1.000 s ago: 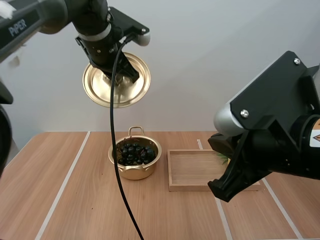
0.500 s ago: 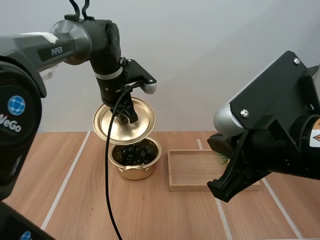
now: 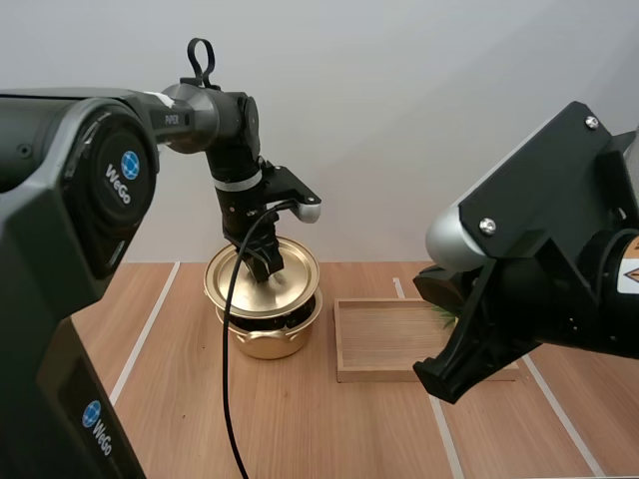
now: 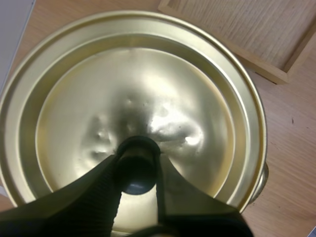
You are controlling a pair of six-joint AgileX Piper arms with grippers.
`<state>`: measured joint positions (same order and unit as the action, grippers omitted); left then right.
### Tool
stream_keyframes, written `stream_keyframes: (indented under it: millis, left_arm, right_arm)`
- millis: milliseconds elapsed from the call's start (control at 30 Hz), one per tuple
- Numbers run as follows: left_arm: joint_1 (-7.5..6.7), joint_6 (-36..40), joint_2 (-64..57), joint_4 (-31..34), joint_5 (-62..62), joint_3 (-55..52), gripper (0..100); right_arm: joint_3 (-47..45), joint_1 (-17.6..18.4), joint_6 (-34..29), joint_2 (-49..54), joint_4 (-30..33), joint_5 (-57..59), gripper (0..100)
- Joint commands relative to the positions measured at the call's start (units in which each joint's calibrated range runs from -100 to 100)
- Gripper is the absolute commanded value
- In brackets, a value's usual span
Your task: Open the pot, put the grape inside, and close it
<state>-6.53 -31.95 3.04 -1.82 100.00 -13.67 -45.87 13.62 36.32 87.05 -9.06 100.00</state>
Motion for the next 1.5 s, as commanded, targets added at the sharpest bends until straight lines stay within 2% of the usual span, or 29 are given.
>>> stream_keyframes:
  millis: [0,467,667,833,1067,1467]
  left_arm:
    - [0.02,-0.6,1.4,-1.4,0.0,2.0,0]
    - [0.11,-1.4,7.6,-2.1,0.0,6.5,0]
    - [1.49,-1.8,9.3,-3.4,0.0,6.5,0]
    - [3.15,-4.1,9.7,-7.5,0.0,6.5,0]
    - [3.15,-3.2,9.7,-8.7,0.0,6.5,0]
    - [2.92,-1.9,7.8,-6.8,0.0,4.4,0]
  right_arm:
    - [-0.2,-0.2,-0.2,0.4,-0.2,0.0,0]
    - [-0.2,-0.2,-0.2,0.4,-0.2,0.0,0]
    - [-0.2,-0.2,-0.2,0.4,-0.2,0.0,0]
    - [-0.2,-0.2,-0.2,0.4,-0.4,0.0,0]
    - [-0.2,-0.2,-0.2,0.4,-0.5,0.0,0]
    - [-0.2,-0.2,-0.2,0.4,-0.5,0.0,0]
